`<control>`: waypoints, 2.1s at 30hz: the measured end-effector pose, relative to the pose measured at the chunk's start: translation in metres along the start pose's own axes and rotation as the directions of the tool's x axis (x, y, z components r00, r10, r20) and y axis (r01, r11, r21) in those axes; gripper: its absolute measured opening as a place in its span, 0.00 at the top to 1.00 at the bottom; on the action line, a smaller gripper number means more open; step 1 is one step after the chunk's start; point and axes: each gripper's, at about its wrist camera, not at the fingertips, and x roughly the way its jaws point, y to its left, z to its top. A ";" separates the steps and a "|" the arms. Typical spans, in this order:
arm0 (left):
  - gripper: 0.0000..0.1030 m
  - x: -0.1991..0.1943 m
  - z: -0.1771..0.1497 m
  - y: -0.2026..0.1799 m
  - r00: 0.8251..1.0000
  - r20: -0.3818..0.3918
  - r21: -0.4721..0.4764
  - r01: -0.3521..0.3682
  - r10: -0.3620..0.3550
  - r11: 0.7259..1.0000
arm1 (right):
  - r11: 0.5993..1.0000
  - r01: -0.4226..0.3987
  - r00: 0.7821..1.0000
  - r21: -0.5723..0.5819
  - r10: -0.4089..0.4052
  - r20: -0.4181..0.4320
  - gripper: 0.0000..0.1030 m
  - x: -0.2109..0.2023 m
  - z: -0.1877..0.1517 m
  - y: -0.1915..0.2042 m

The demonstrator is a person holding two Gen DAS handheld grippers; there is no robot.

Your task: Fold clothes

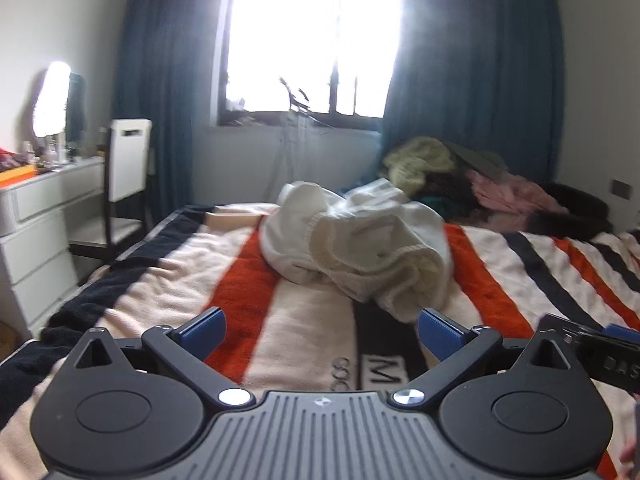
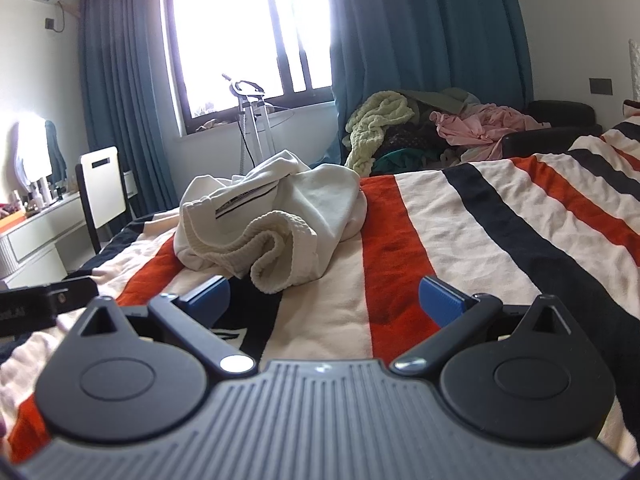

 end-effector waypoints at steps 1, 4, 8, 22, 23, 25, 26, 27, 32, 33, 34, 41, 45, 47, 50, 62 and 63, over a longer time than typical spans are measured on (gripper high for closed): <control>0.00 0.000 0.000 0.000 1.000 0.005 -0.003 -0.009 0.009 1.000 | 1.000 -0.002 1.000 0.010 0.001 0.006 0.00 0.000 0.001 0.001; 0.00 0.004 0.000 0.003 1.000 -0.002 -0.014 -0.029 0.029 0.999 | 0.999 -0.006 1.000 0.041 0.005 0.023 0.00 -0.001 0.005 0.003; 0.00 0.008 0.000 0.012 0.999 -0.021 -0.050 -0.042 0.041 0.998 | 0.999 0.013 0.996 0.045 -0.017 0.085 0.00 -0.005 0.019 0.011; 0.00 0.029 -0.009 0.009 0.991 -0.110 -0.017 -0.079 0.076 0.997 | 0.998 -0.056 0.984 0.035 0.049 0.173 0.01 -0.021 0.065 -0.022; 0.00 0.040 -0.005 0.005 0.990 -0.114 0.013 -0.081 0.082 0.997 | 0.997 -0.058 0.985 0.048 0.050 0.163 0.00 -0.019 0.059 -0.026; 0.00 0.062 0.004 -0.002 0.988 -0.122 0.074 -0.085 0.093 0.994 | 0.996 -0.049 0.989 0.075 0.037 0.145 0.00 -0.014 0.053 -0.033; 0.00 0.074 0.008 -0.006 0.987 -0.126 0.104 -0.086 0.099 0.991 | 0.995 -0.044 0.989 0.087 0.031 0.145 0.00 -0.013 0.050 -0.037; 0.00 0.085 0.012 -0.009 0.986 -0.129 0.134 -0.088 0.105 0.987 | 0.994 -0.040 0.989 0.100 0.025 0.147 0.00 -0.012 0.047 -0.041; 0.00 0.165 0.043 -0.030 0.991 -0.058 0.302 -0.096 0.119 0.949 | 0.976 -0.063 0.998 0.209 0.061 0.017 0.00 0.012 0.026 -0.054; 0.00 0.181 0.046 -0.033 0.991 -0.043 0.346 -0.105 0.128 0.932 | 0.970 -0.066 0.997 0.235 0.071 -0.012 0.00 0.019 0.023 -0.056; 0.00 0.196 0.047 -0.037 0.988 -0.033 0.399 -0.126 0.151 0.908 | 0.963 -0.069 0.996 0.260 0.081 -0.038 0.00 0.025 0.019 -0.058; 0.00 0.277 0.029 -0.037 0.977 0.020 0.621 -0.177 0.211 0.763 | 0.945 -0.039 0.991 0.324 0.078 -0.109 0.00 0.065 0.011 -0.069; 0.07 0.294 0.025 -0.044 0.986 0.131 0.733 -0.169 0.106 0.659 | 0.920 -0.007 0.986 0.391 0.072 -0.151 0.00 0.085 0.004 -0.081; 0.12 0.302 0.023 -0.056 0.989 0.145 0.796 -0.140 0.038 0.588 | 0.908 0.051 0.989 0.415 0.012 -0.148 0.00 0.089 0.000 -0.088; 0.22 0.310 0.026 -0.074 0.989 0.147 0.834 -0.106 -0.034 0.541 | 0.894 0.083 0.990 0.440 -0.024 -0.138 0.00 0.092 -0.001 -0.096; 0.91 0.237 0.082 -0.141 0.961 0.206 0.692 -0.009 -0.186 0.722 | 0.896 0.096 0.988 0.435 -0.032 -0.152 0.00 0.098 -0.009 -0.103; 0.91 0.221 0.090 -0.144 0.959 0.213 0.658 -0.001 -0.184 0.753 | 0.900 0.087 0.990 0.427 -0.032 -0.134 0.00 0.095 -0.009 -0.102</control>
